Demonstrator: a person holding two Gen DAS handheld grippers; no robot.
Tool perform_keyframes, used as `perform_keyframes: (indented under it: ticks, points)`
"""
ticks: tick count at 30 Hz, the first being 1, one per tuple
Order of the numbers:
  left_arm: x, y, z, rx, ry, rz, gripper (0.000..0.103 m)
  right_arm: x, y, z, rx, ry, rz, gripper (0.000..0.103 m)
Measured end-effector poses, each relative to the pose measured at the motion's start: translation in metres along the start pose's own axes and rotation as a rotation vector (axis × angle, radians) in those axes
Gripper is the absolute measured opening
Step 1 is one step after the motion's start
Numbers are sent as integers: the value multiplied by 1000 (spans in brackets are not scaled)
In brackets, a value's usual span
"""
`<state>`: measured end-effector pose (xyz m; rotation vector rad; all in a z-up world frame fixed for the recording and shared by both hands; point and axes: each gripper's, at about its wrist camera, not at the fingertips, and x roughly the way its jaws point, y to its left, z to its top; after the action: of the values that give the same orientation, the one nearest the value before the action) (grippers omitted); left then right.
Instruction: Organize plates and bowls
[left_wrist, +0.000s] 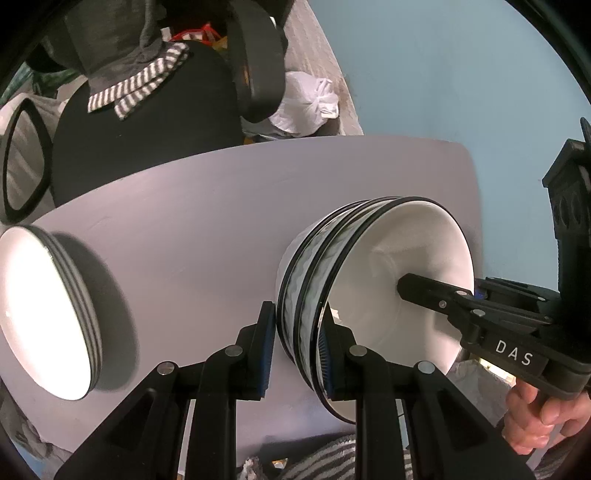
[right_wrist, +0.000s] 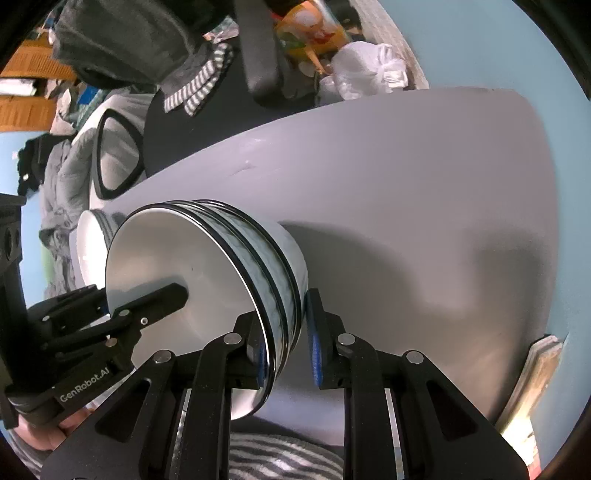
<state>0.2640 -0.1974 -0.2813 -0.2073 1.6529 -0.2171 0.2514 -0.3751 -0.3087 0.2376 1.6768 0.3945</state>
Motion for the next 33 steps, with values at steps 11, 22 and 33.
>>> perform_keyframes:
  ticks: [11,22,33]
  points:
    - [-21,45,-34,-64,-41,-4,21,10,50,-4,-76,23,-20,18]
    - [-55,95,-51,-124,-90,-6,21,17,108,-6,-135,16,-26,18]
    - [-90,156,-64,-178,-143,0,21,30,175,-7,-201,7,-27,18]
